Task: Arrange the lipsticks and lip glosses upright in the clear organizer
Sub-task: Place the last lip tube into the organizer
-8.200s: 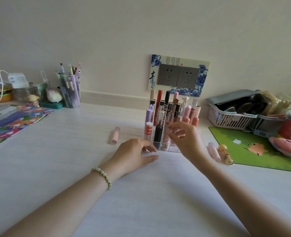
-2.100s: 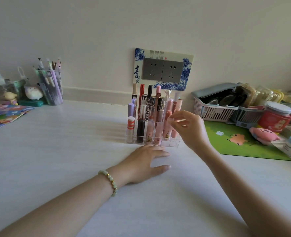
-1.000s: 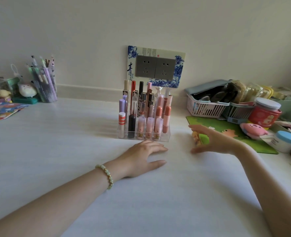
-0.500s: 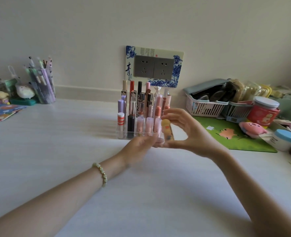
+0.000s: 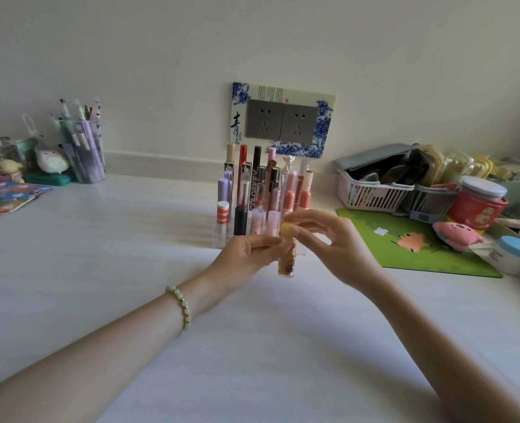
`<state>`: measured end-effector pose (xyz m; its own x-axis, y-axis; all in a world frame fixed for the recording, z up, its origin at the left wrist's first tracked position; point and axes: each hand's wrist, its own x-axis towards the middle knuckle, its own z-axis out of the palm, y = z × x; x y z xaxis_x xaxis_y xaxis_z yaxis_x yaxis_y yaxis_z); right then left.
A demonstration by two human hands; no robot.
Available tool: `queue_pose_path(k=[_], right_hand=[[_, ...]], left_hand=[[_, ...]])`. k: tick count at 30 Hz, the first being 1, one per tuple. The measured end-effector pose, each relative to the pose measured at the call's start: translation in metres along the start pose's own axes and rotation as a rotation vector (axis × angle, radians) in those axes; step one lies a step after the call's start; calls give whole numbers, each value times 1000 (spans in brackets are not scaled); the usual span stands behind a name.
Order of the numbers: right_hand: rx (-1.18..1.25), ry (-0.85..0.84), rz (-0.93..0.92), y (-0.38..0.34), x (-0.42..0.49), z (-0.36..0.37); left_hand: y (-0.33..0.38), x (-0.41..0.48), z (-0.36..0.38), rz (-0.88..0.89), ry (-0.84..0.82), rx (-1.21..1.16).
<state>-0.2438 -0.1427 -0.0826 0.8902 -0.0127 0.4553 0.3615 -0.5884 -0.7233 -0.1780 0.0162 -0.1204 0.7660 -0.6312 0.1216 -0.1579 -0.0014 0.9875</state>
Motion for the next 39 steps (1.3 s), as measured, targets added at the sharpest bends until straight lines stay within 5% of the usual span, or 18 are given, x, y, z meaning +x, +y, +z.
queue_pose_path(k=[8,18,39], right_hand=[[-69,19,-39,-2,10,-8],[-206,362,-17,12,40,-22],[-313,303,20,42,31,-4]], left_hand=[[-8,4,-4,87,57,129],[-22,-2,-7,190,-178,886],[-24,0,-7,229,-171,896]])
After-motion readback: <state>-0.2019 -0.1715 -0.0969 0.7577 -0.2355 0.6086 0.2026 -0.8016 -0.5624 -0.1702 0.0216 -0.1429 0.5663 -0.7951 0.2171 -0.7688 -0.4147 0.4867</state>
